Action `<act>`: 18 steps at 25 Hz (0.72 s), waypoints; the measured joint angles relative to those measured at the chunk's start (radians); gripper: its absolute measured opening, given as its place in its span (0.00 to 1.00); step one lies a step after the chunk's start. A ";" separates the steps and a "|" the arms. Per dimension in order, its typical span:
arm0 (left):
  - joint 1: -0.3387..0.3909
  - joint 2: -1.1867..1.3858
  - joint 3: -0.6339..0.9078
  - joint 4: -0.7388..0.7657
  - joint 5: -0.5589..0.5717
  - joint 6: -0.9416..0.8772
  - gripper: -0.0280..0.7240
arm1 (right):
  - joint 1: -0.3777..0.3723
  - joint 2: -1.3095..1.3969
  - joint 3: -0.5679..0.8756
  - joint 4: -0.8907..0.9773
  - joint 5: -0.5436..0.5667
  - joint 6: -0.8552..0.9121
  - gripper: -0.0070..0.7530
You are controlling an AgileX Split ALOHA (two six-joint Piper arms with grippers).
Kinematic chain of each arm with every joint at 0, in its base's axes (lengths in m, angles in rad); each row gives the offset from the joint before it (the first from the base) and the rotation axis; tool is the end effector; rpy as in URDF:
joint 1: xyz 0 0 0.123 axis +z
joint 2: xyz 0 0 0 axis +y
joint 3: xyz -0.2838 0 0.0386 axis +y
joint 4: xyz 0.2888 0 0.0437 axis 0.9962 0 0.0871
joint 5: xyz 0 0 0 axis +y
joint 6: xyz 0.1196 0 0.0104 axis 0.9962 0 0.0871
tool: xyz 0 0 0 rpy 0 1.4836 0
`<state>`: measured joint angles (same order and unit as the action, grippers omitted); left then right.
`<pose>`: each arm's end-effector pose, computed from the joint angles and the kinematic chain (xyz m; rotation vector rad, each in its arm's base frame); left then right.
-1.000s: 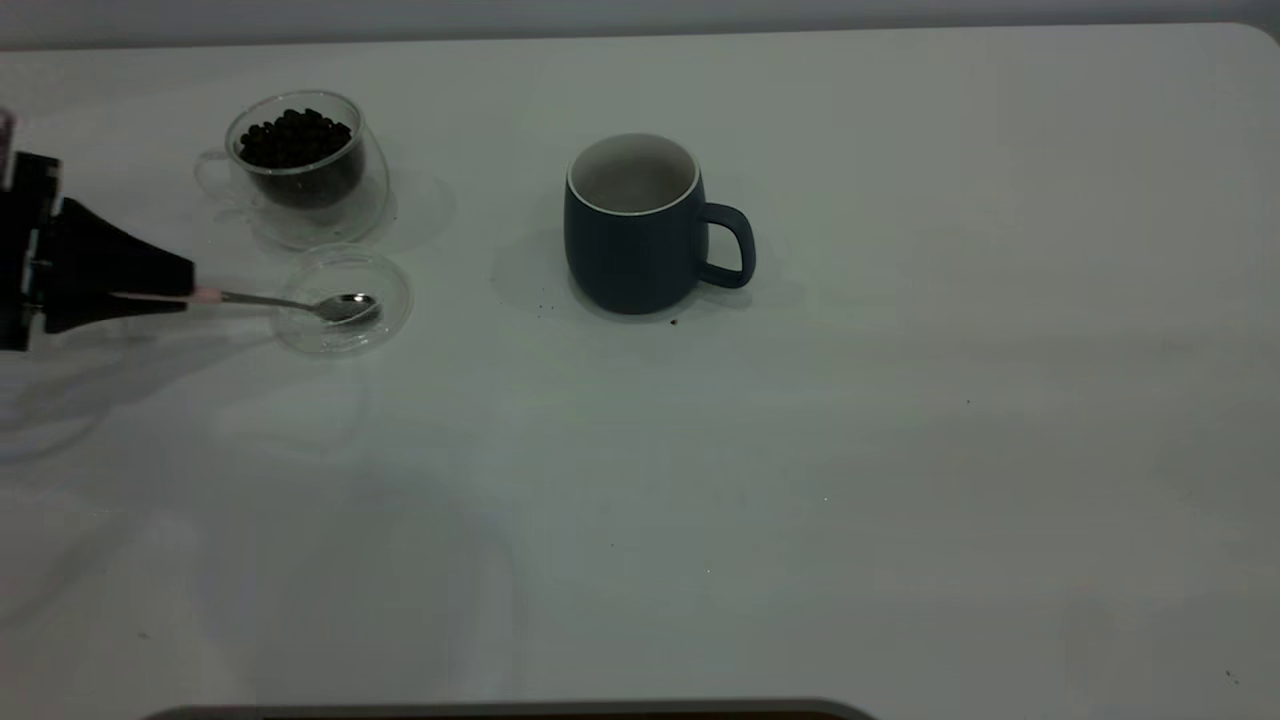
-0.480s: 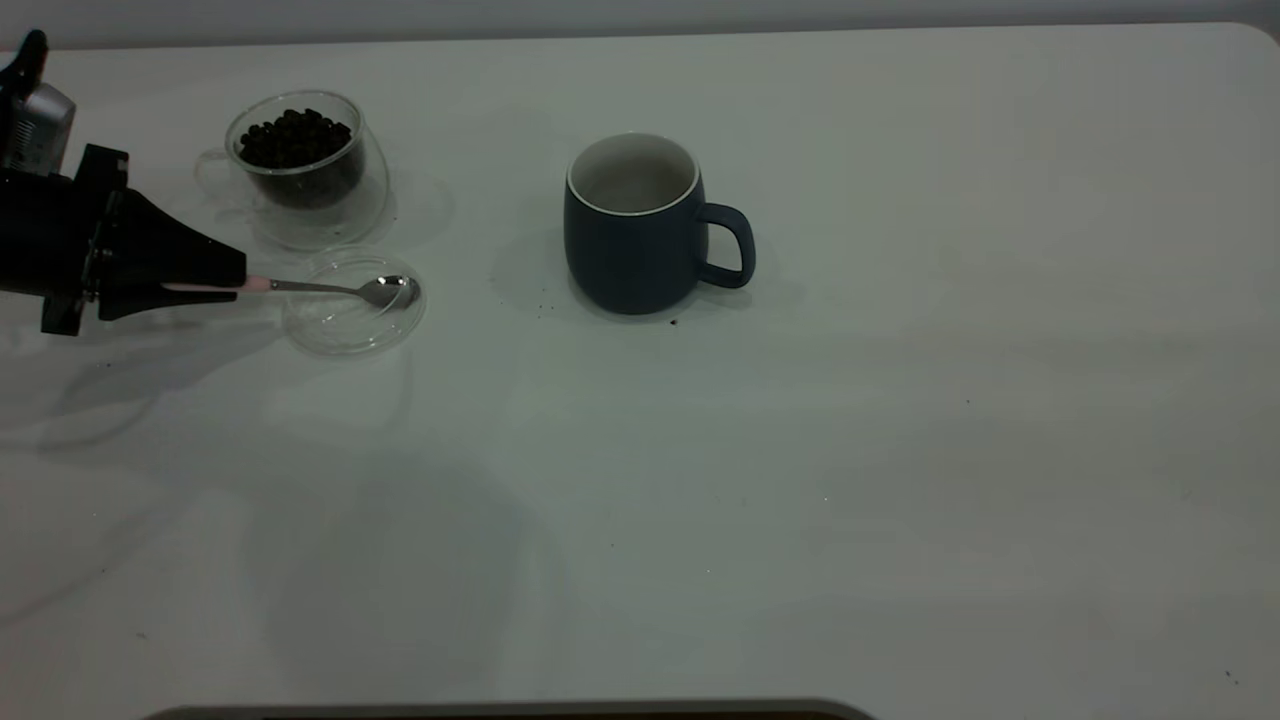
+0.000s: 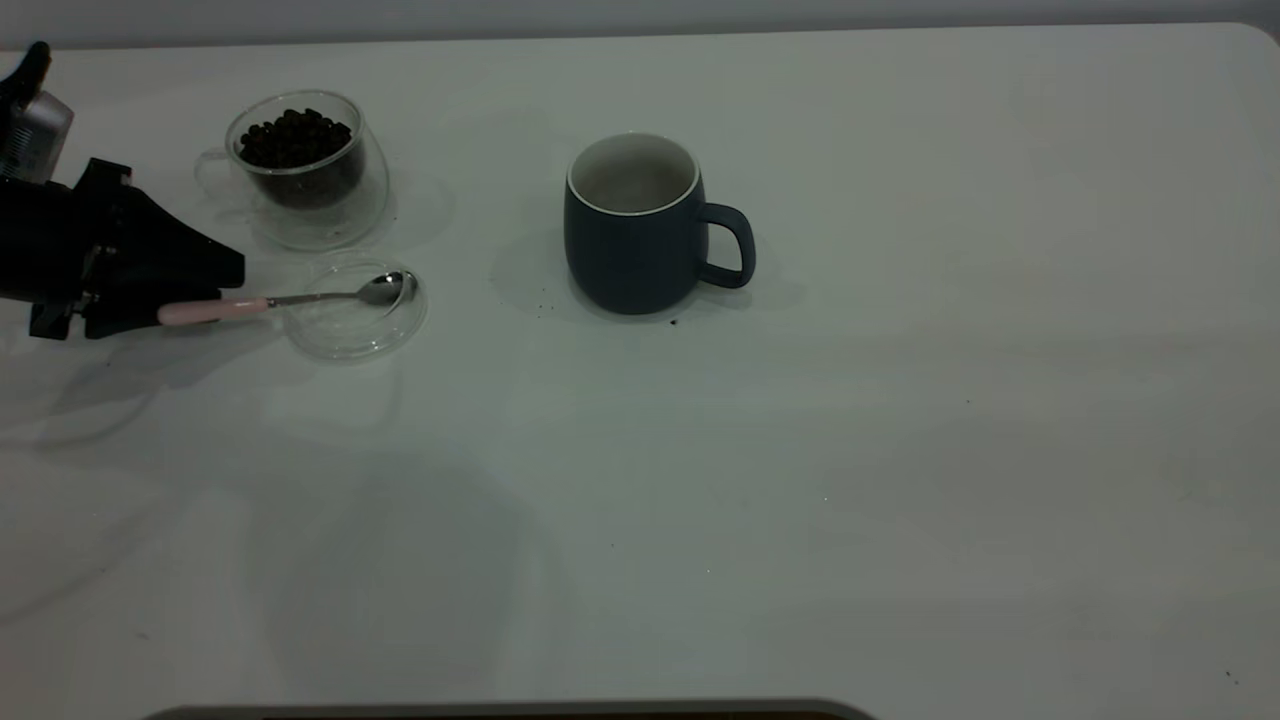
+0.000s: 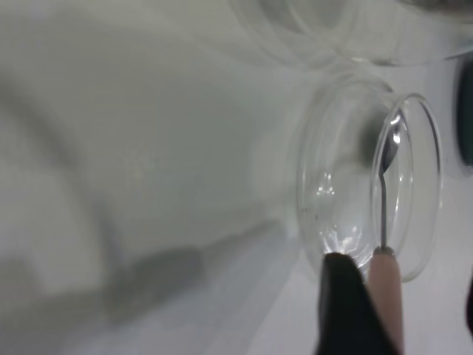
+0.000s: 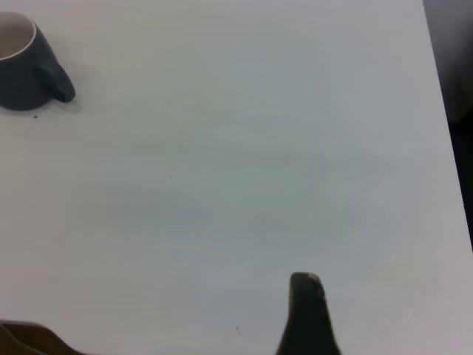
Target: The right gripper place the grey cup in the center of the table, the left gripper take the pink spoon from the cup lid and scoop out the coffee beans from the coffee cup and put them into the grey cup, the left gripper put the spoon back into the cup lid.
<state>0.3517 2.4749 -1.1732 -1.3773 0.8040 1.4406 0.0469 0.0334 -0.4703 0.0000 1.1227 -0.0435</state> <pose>0.3853 0.0510 -0.0825 -0.1844 2.6192 -1.0013 0.0599 0.0028 0.2652 -0.0980 2.1672 0.0019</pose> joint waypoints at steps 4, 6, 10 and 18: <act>0.000 0.000 -0.034 0.030 -0.012 0.005 0.82 | 0.000 0.000 0.000 0.000 0.000 0.000 0.79; 0.000 -0.002 -0.068 0.060 -0.012 -0.005 0.85 | 0.000 0.000 0.000 0.000 0.000 0.000 0.79; 0.000 -0.036 -0.142 0.204 0.002 -0.088 0.85 | 0.000 0.000 0.000 0.000 0.000 0.000 0.79; -0.083 -0.205 -0.287 0.560 0.056 -0.495 0.84 | 0.000 0.000 0.000 0.000 0.000 0.000 0.79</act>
<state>0.2687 2.2697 -1.4606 -0.8174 0.8599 0.9458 0.0469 0.0334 -0.4703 0.0000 1.1227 -0.0435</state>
